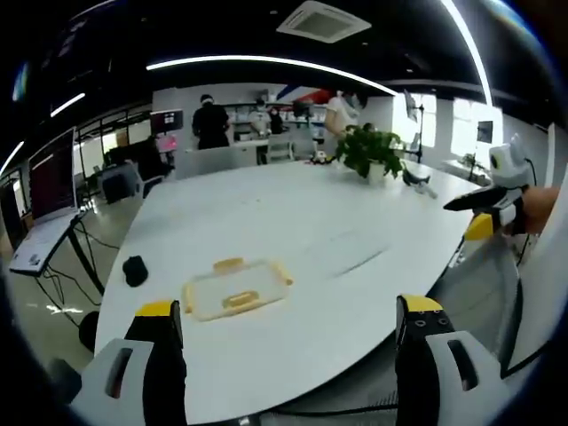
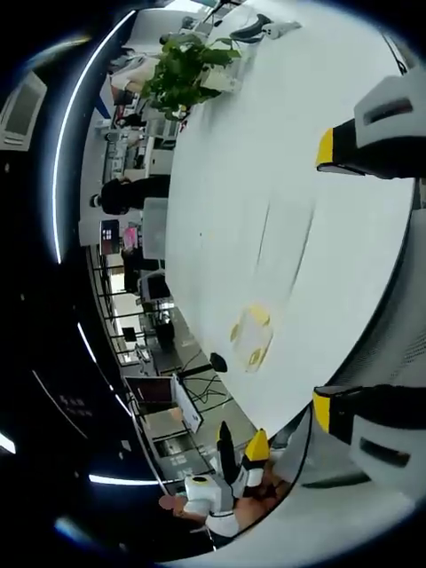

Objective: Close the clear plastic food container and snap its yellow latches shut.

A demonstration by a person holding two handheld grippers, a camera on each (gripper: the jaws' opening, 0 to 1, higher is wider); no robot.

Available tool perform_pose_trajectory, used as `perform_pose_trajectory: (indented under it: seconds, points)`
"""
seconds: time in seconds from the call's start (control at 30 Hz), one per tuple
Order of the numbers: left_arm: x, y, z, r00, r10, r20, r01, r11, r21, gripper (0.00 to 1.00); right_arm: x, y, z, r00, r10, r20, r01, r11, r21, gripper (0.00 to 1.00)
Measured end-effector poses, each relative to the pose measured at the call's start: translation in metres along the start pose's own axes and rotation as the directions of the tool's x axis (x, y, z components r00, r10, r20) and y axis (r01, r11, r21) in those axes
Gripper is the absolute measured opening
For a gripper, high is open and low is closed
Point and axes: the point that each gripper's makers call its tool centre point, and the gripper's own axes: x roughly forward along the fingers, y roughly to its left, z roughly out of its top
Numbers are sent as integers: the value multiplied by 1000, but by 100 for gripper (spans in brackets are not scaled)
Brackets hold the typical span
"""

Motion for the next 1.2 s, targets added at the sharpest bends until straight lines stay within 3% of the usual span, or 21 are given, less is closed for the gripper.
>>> perform_pose_trajectory:
  seconds: [0.83, 1.2]
  points:
    - [3, -1, -4, 1000, 3, -18, -3, 1000, -3, 97, 2, 0, -1, 1000, 12, 9, -12, 999, 33, 99]
    - [5, -4, -3, 1000, -8, -19, 8, 1000, -16, 98, 2, 0, 1, 1000, 14, 20, -14, 1000, 9, 99]
